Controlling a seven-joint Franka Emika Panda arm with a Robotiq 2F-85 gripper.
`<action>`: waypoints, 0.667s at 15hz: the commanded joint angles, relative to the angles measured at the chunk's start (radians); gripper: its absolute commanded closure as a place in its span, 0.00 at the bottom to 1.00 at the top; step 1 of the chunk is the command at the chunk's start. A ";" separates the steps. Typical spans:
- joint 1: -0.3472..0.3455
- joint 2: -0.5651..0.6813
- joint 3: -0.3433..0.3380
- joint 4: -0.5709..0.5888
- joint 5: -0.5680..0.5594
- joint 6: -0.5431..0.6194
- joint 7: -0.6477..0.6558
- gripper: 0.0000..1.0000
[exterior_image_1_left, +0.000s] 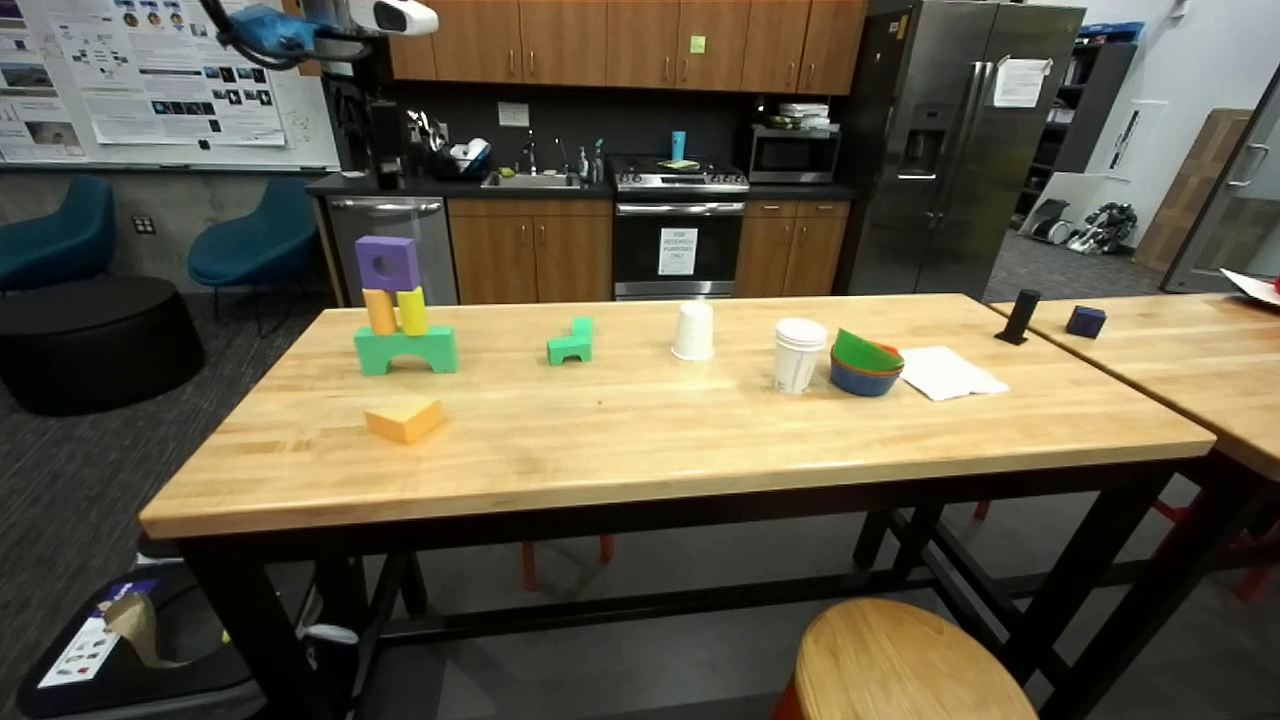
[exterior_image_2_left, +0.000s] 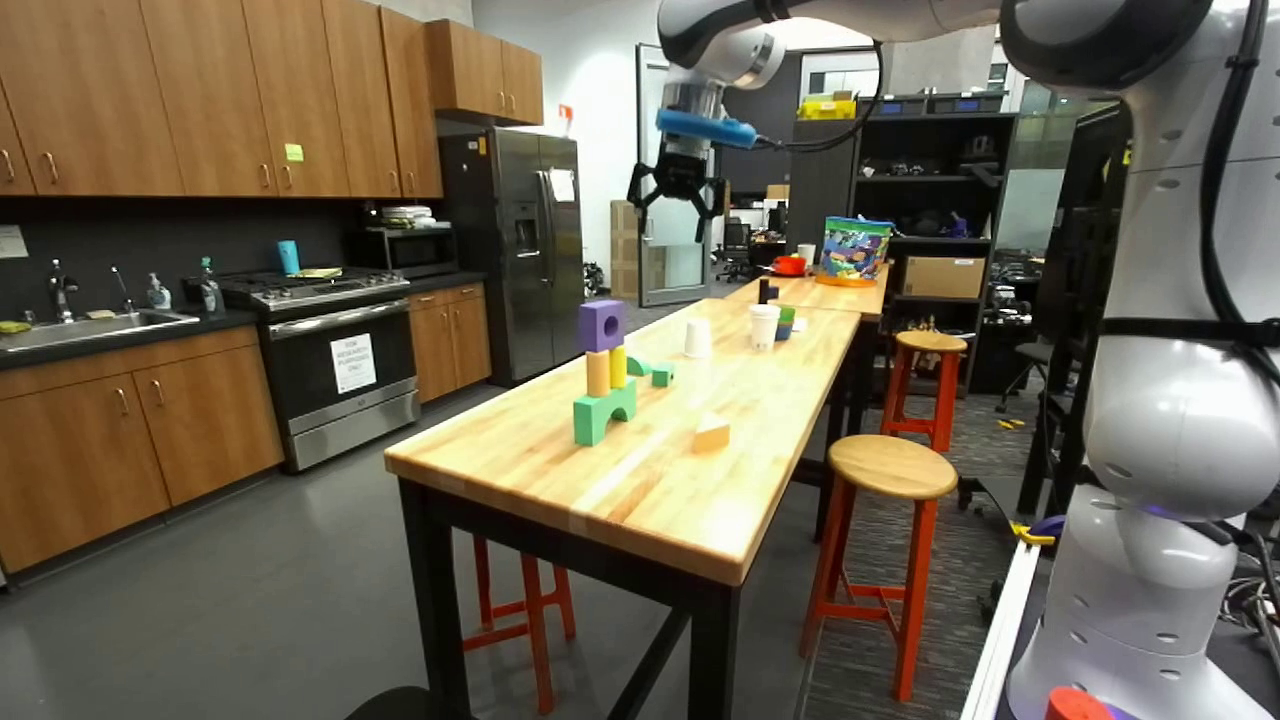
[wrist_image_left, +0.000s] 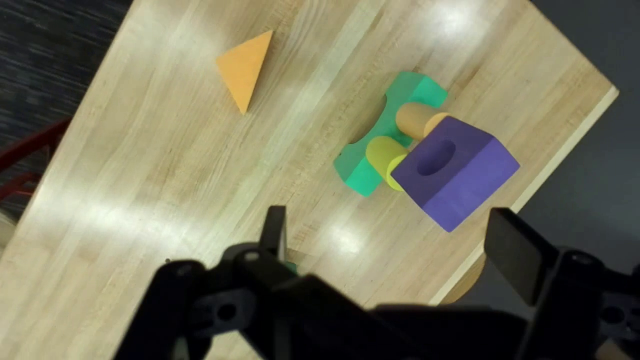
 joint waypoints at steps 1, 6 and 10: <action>-0.026 -0.047 -0.021 -0.038 0.044 -0.058 -0.245 0.00; -0.054 -0.067 -0.051 -0.046 0.040 -0.134 -0.568 0.00; -0.053 -0.044 -0.055 -0.026 0.029 -0.122 -0.545 0.00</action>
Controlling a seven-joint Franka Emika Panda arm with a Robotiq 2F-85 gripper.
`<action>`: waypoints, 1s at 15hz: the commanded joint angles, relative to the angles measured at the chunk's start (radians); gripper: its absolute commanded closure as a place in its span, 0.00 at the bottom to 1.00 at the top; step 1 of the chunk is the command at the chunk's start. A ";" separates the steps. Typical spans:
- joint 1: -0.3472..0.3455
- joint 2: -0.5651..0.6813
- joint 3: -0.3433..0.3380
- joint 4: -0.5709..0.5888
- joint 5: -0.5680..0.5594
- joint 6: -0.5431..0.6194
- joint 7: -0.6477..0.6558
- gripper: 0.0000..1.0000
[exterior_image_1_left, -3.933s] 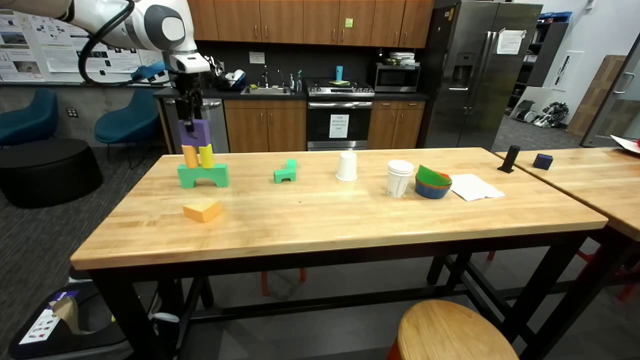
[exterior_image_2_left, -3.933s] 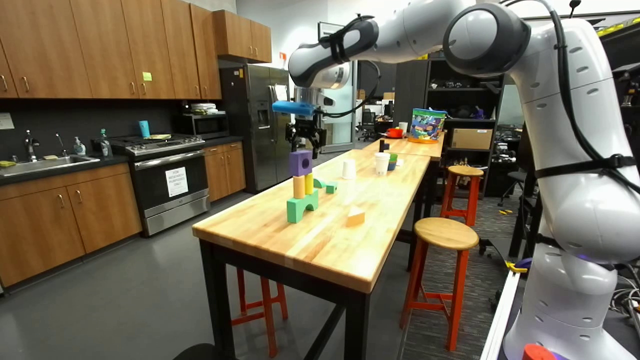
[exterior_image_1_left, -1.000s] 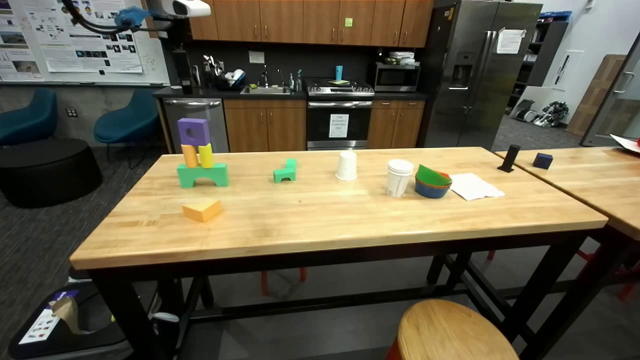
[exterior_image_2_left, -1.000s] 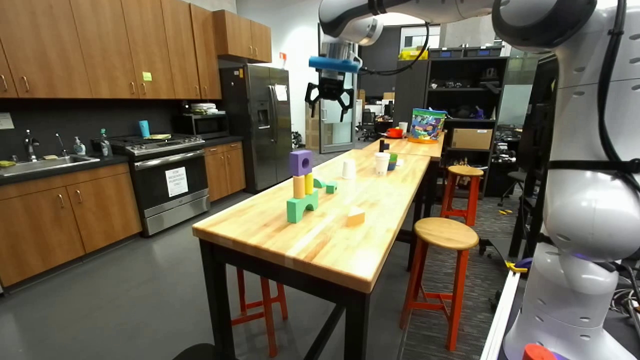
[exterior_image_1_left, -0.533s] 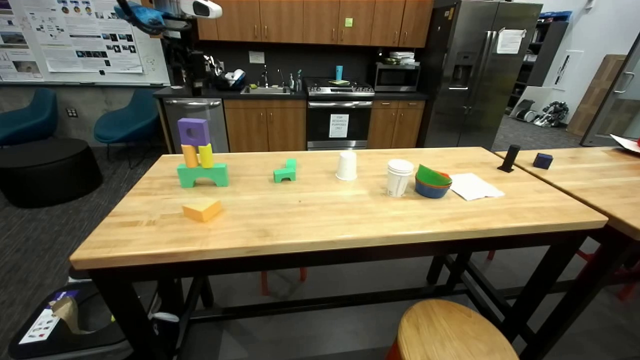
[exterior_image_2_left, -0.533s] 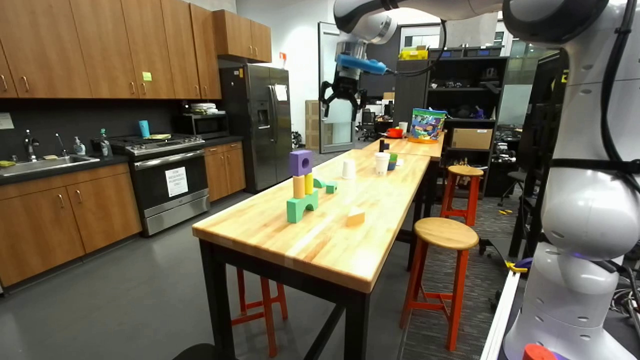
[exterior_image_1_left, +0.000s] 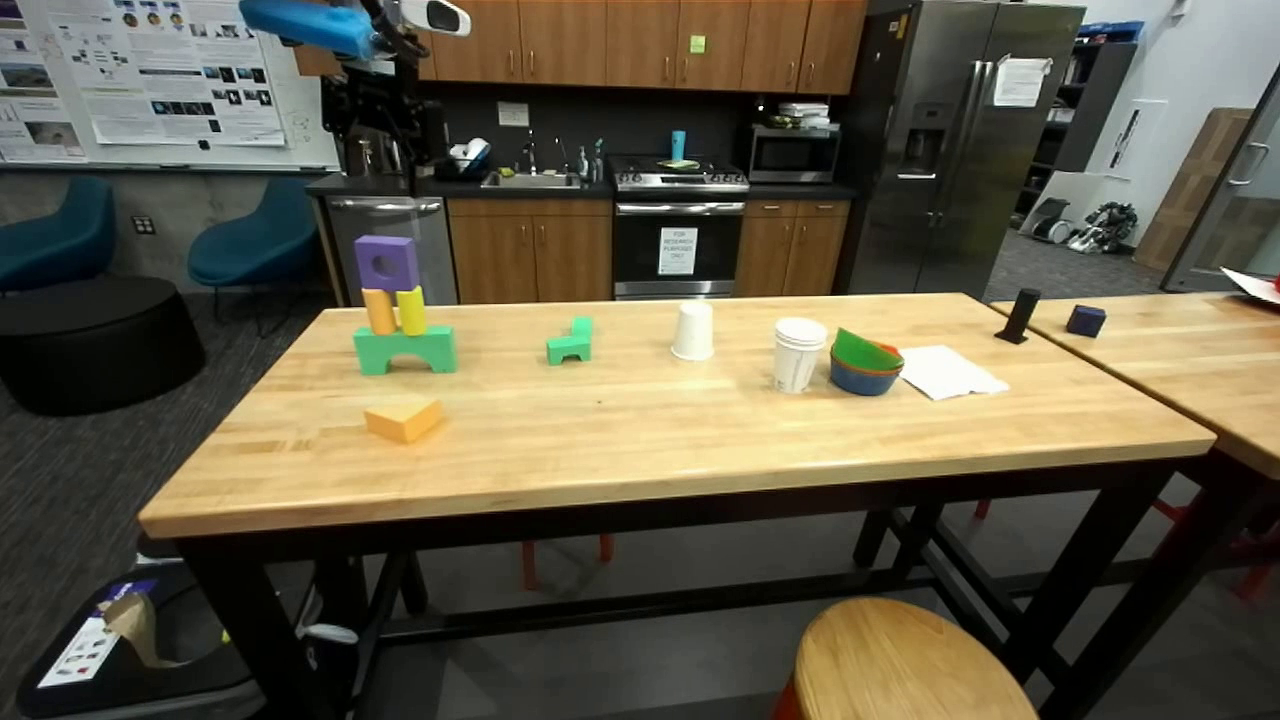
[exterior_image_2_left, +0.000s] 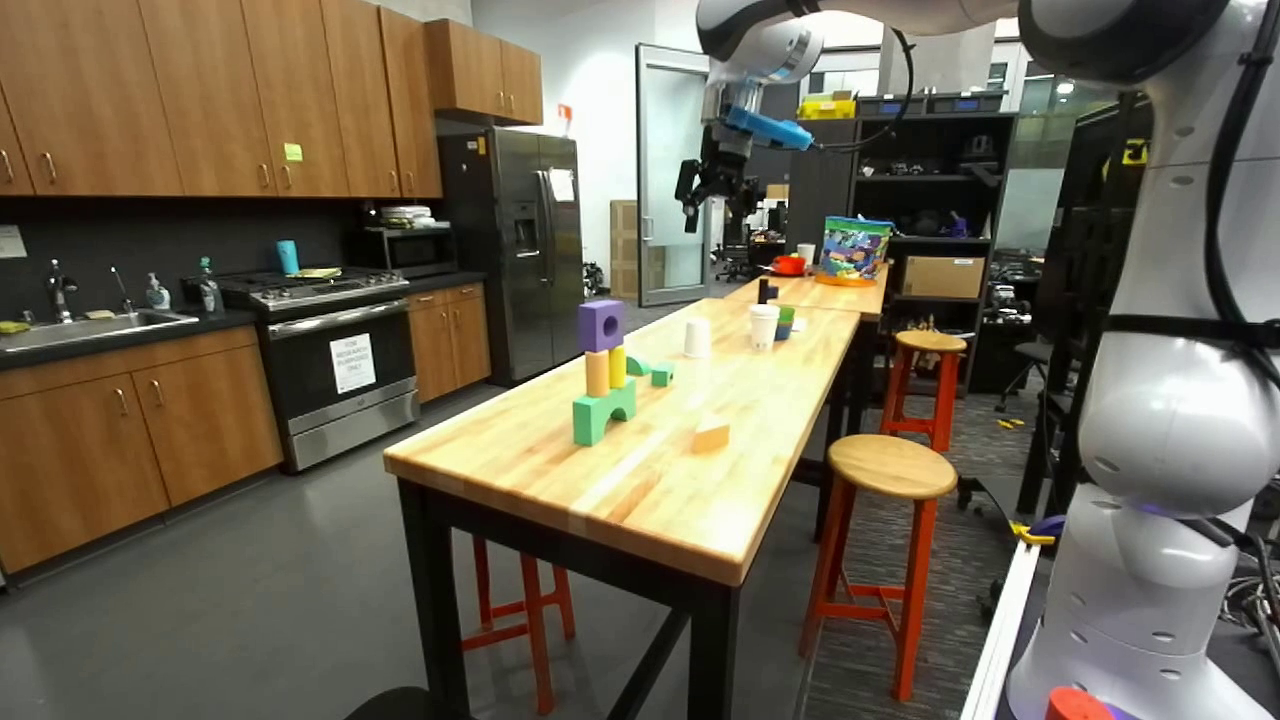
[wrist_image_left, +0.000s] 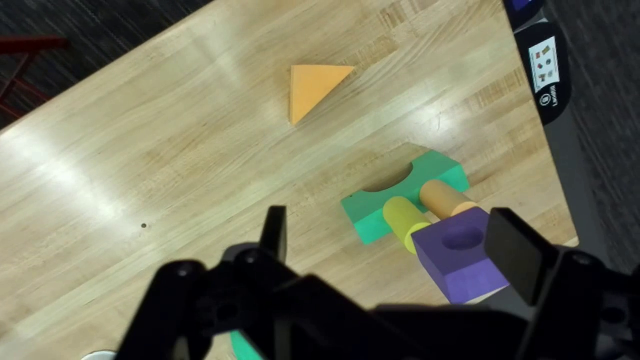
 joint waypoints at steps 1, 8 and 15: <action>-0.001 0.002 -0.001 0.005 0.000 -0.005 -0.006 0.00; 0.002 -0.004 0.002 -0.005 -0.011 0.012 -0.039 0.00; 0.004 0.000 0.007 0.010 -0.097 -0.033 -0.441 0.00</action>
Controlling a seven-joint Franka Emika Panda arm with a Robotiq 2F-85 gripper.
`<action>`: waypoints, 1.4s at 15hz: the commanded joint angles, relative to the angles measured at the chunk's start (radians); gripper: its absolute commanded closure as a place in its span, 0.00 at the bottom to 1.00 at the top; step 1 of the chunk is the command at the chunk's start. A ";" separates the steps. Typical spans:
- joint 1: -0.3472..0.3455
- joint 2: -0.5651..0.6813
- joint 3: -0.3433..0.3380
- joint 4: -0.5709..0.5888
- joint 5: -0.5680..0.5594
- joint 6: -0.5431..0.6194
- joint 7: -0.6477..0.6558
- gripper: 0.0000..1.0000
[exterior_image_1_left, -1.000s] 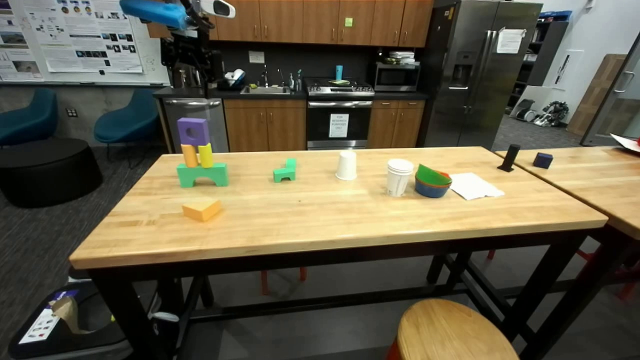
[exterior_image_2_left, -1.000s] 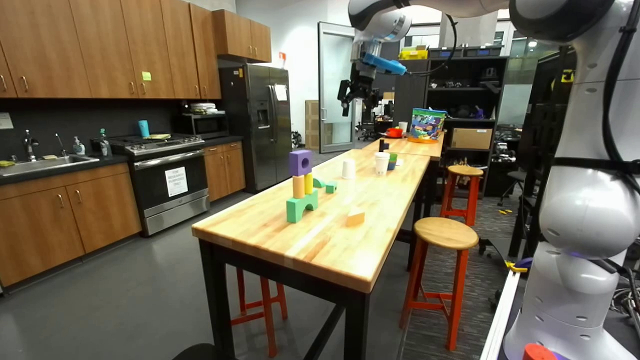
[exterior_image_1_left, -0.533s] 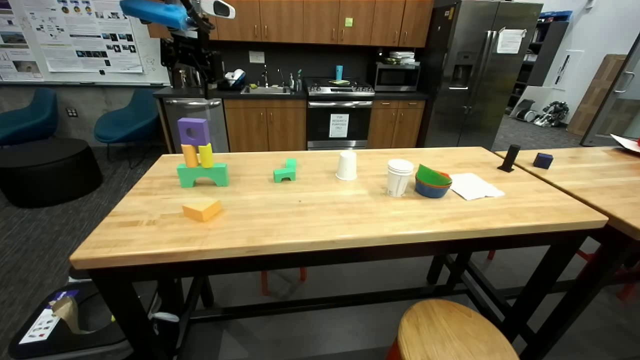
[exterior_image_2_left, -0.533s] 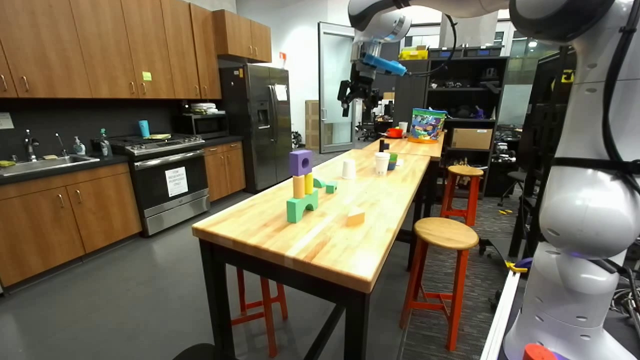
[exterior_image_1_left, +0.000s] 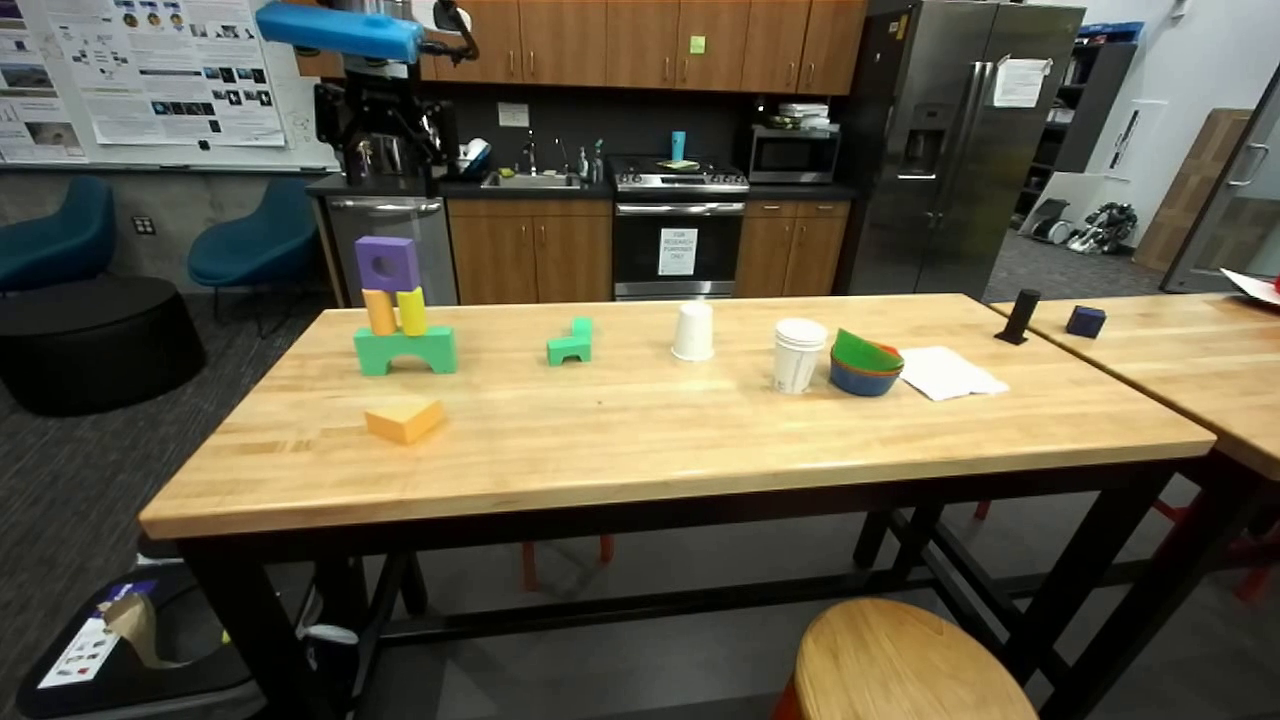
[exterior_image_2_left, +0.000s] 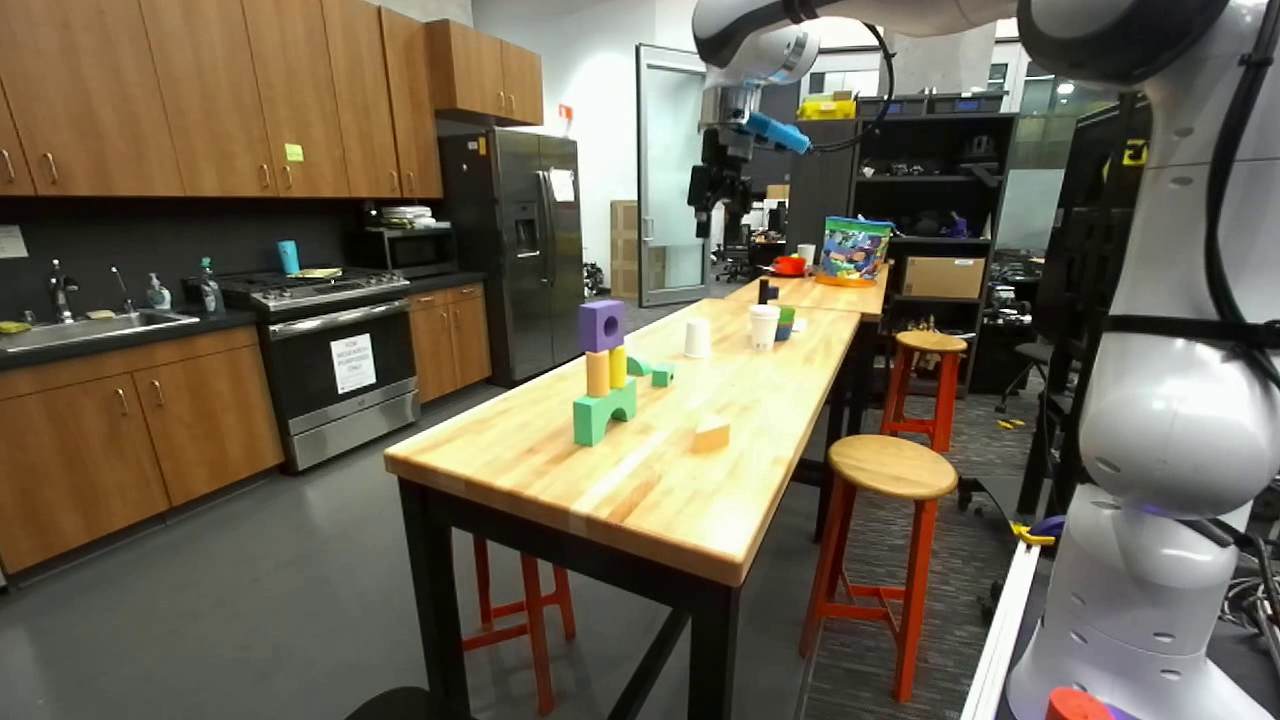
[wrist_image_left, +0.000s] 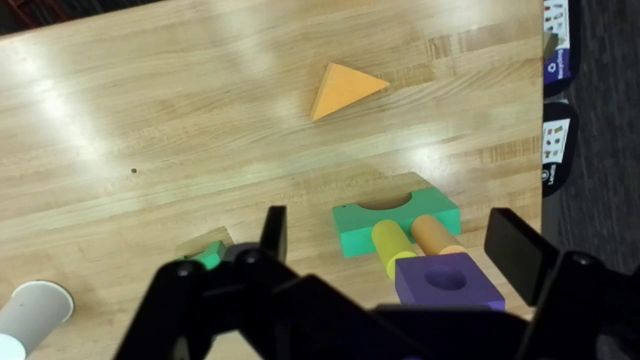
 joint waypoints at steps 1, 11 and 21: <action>-0.003 -0.005 0.002 0.009 -0.034 -0.043 -0.195 0.00; 0.004 -0.090 0.008 -0.106 -0.088 0.009 -0.339 0.00; 0.006 -0.067 0.001 -0.100 -0.083 0.040 -0.315 0.00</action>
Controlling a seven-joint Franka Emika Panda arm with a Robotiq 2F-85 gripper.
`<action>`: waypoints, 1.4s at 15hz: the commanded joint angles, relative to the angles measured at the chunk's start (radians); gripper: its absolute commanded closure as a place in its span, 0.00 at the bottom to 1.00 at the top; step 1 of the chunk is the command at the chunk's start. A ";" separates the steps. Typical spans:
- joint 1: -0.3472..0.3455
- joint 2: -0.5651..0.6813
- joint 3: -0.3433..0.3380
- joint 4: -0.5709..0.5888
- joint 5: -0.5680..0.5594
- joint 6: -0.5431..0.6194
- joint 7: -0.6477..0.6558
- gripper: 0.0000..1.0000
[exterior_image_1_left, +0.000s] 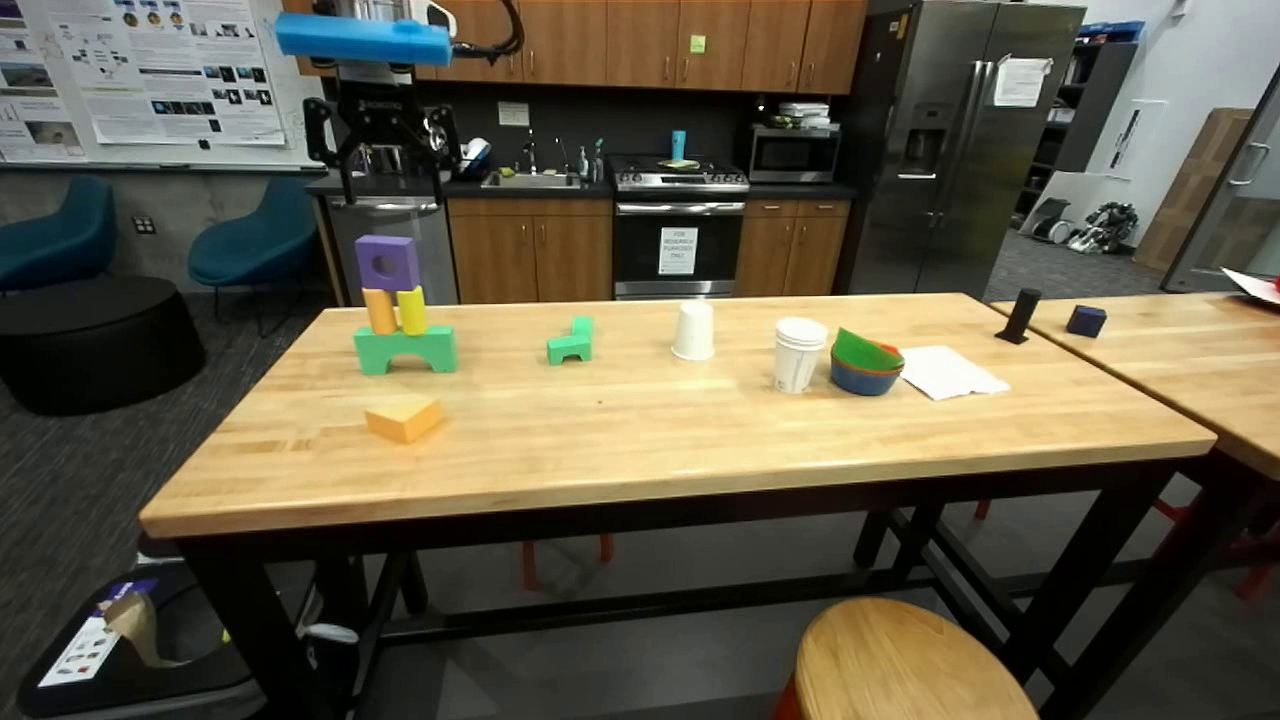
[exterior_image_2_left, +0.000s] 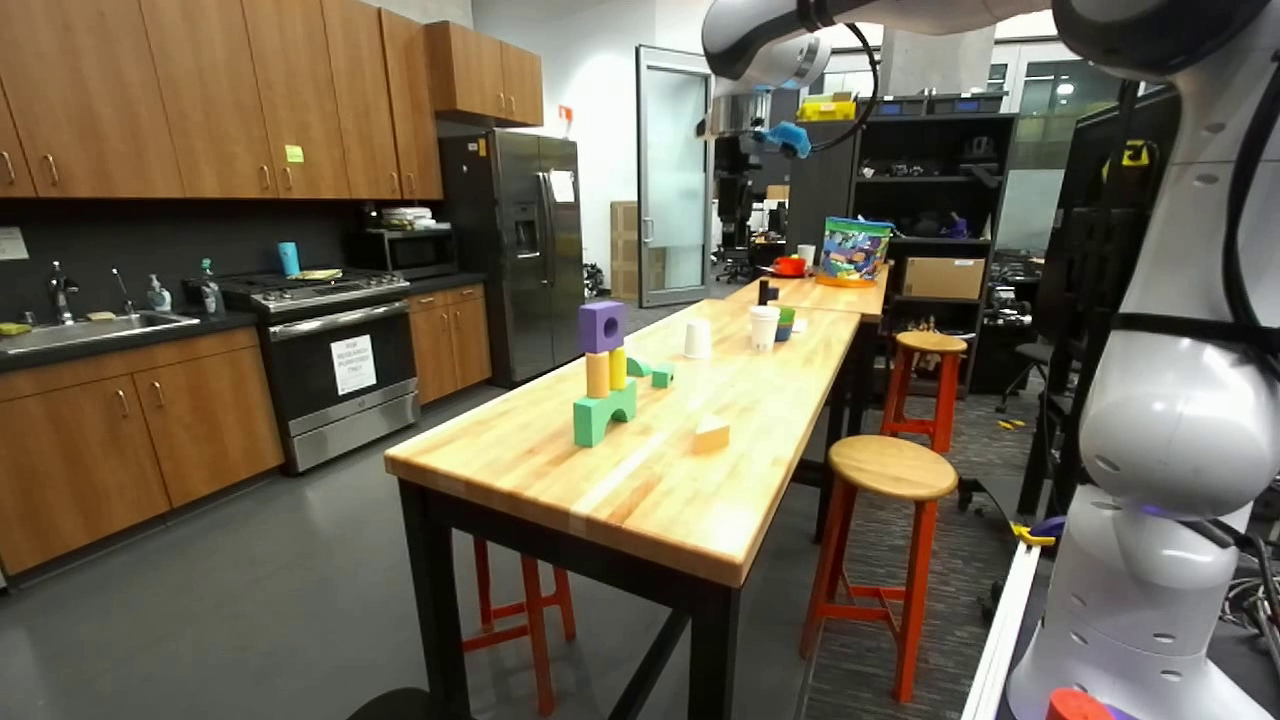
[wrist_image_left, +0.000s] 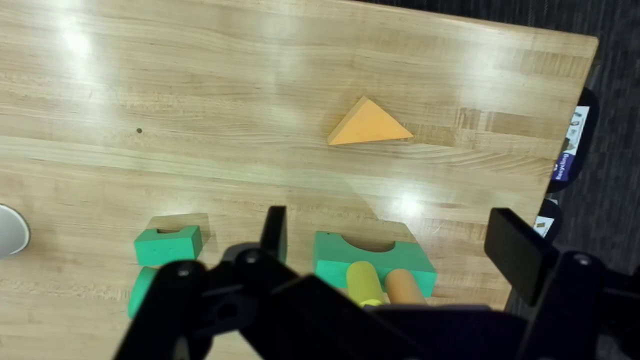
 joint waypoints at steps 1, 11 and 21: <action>0.009 0.016 -0.002 0.016 0.003 -0.001 0.015 0.00; 0.042 0.022 0.030 -0.059 0.013 0.080 0.153 0.00; 0.032 -0.060 0.016 -0.194 -0.013 0.099 0.161 0.00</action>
